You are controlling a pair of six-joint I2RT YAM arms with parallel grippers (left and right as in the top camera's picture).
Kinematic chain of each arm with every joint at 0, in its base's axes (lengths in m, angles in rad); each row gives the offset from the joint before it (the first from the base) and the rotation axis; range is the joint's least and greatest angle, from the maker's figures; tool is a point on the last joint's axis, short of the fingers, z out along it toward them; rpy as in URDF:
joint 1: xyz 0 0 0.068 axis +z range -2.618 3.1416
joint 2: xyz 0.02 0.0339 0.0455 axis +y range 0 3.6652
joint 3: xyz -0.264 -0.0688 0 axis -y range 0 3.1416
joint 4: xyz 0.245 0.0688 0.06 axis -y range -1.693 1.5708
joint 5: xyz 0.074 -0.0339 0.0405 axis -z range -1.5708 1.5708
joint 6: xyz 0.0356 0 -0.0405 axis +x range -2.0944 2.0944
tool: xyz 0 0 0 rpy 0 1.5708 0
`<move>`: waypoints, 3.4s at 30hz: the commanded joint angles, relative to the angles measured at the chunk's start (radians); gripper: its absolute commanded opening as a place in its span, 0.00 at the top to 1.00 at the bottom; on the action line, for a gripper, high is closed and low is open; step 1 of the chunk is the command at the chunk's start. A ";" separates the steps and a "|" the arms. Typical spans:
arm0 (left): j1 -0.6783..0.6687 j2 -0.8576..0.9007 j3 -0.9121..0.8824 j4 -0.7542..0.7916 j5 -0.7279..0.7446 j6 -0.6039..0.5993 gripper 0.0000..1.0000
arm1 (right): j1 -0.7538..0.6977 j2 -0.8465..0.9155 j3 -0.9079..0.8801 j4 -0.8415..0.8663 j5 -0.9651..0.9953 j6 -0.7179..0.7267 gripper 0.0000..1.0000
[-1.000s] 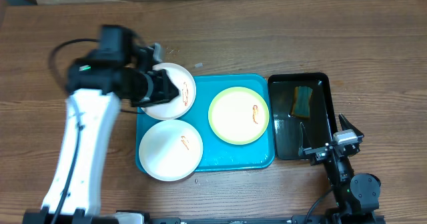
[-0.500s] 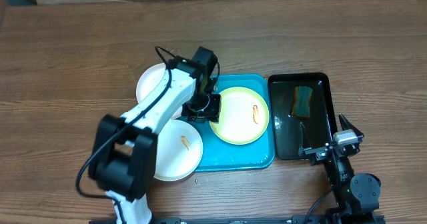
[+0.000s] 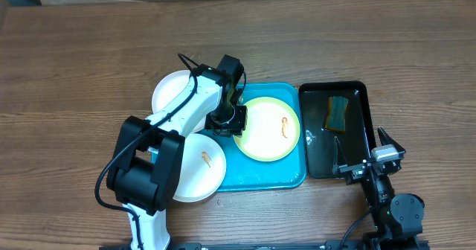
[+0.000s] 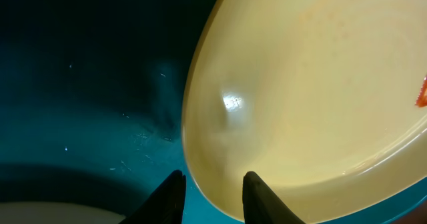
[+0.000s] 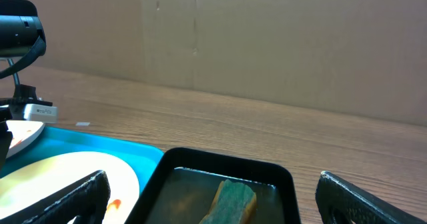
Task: Clean dirty plates on tray and stack at the side
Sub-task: 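Reach the left gripper over and grasp the yellow plate's left rim, then reach the right gripper into the black tray toward the sponge, then grasp the green sponge with the right gripper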
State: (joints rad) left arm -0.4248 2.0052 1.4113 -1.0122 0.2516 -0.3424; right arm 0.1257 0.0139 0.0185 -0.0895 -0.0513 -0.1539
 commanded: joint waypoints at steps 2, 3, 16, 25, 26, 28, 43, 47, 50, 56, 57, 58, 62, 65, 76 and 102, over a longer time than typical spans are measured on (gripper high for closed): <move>0.005 0.016 -0.001 0.012 -0.013 -0.014 0.70 | -0.003 -0.007 -0.011 0.008 0.006 0.000 0.00; 0.005 0.016 -0.001 0.016 -0.020 -0.014 0.70 | -0.003 -0.007 -0.011 0.008 0.006 0.000 0.00; 0.005 0.016 -0.001 0.030 -0.026 -0.021 0.57 | -0.003 -0.007 -0.011 0.034 -0.104 0.001 0.00; 0.005 0.016 -0.001 0.051 -0.026 -0.021 0.58 | -0.003 0.014 0.122 -0.031 -0.141 0.229 0.00; 0.005 0.016 -0.001 0.052 -0.026 -0.021 0.59 | -0.003 0.027 0.153 -0.053 -0.139 0.230 0.00; 0.005 0.016 -0.001 0.053 -0.026 -0.021 0.63 | -0.003 0.076 0.235 -0.115 -0.122 0.237 0.00; 0.003 0.016 -0.002 0.060 -0.052 -0.021 0.78 | -0.003 0.979 1.096 -0.812 -0.092 0.233 0.00; 0.003 0.016 -0.002 0.073 -0.053 -0.021 0.77 | -0.004 1.136 1.146 -0.856 -0.065 0.238 0.00; -0.001 0.016 -0.002 0.084 -0.053 -0.021 0.78 | -0.004 1.281 1.146 -0.888 -0.061 0.325 0.00; -0.008 0.017 -0.002 0.090 -0.054 -0.021 0.82 | -0.004 1.453 1.146 -0.886 0.017 0.371 0.00; -0.008 0.017 -0.002 0.090 -0.054 -0.021 0.82 | -0.004 1.471 1.146 -0.877 0.016 0.372 0.00; -0.008 0.017 -0.002 0.090 -0.054 -0.021 0.82 | -0.003 1.488 1.146 -0.866 0.010 0.372 0.00; -0.008 0.017 -0.002 0.090 -0.054 -0.021 0.82 | -0.003 1.536 1.146 -0.861 0.000 0.372 0.00; -0.008 0.017 -0.002 0.090 -0.053 -0.021 0.82 | -0.004 1.552 1.144 -0.863 0.061 0.373 0.25; -0.008 0.017 -0.002 0.085 -0.053 -0.021 0.81 | -0.003 1.554 1.000 -0.668 0.155 0.476 0.19; -0.008 0.017 -0.002 0.082 -0.053 -0.021 0.81 | -0.003 1.554 0.727 -0.242 0.093 0.544 0.20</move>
State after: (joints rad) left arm -0.4259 2.0052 1.4101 -0.9272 0.2031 -0.3645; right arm 0.1249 1.5665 0.7513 -0.3428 0.0673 0.3779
